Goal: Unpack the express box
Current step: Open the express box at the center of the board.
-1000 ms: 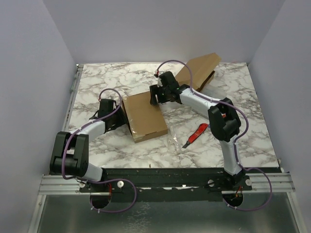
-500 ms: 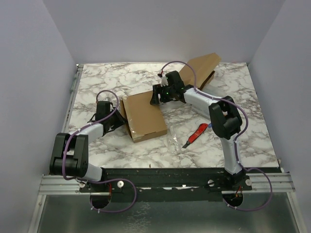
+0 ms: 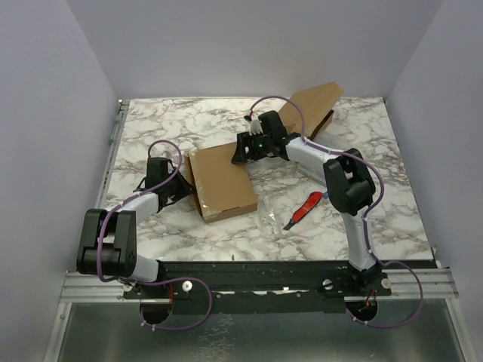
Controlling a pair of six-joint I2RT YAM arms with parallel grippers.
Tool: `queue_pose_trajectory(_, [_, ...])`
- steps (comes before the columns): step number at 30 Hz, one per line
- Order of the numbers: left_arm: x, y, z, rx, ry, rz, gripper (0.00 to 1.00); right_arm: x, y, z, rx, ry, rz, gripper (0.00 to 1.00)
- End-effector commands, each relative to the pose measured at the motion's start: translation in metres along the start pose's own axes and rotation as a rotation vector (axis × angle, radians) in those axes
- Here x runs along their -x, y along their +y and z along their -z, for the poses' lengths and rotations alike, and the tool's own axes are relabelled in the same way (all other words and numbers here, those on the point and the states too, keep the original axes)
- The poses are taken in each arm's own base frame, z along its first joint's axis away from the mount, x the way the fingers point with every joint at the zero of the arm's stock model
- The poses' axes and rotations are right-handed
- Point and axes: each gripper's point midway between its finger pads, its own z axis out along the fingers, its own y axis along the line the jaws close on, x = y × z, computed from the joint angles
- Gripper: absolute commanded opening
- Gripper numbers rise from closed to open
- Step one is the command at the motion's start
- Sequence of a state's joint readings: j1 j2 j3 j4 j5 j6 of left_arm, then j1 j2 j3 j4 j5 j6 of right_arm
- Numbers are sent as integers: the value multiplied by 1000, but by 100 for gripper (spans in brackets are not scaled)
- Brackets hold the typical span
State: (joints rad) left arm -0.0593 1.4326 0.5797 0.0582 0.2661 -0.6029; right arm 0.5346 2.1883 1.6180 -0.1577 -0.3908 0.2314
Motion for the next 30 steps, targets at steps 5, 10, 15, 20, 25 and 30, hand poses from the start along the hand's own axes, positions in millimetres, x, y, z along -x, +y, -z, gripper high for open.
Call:
queue_pose_trajectory(5, [-31,53,12,181,94,24,0,-85,-58,-10,-134,216,-60,70])
queue_pose_trajectory(10, [-42,59,7,195,137,40,0,-90,-65,-10,-126,221,-64,70])
queue_pose_trajectory(15, [-43,68,8,239,130,42,0,-95,-80,-9,-139,226,-76,70])
queue_pose_trajectory(20, [-47,75,7,275,141,50,0,-99,-80,-13,-97,228,-62,70])
queue_pose_trajectory(25, [-45,69,7,247,139,55,0,-102,-83,-11,-114,248,-67,69])
queue_pose_trajectory(30, [-33,30,9,79,143,76,34,-74,-70,7,-159,225,-113,70])
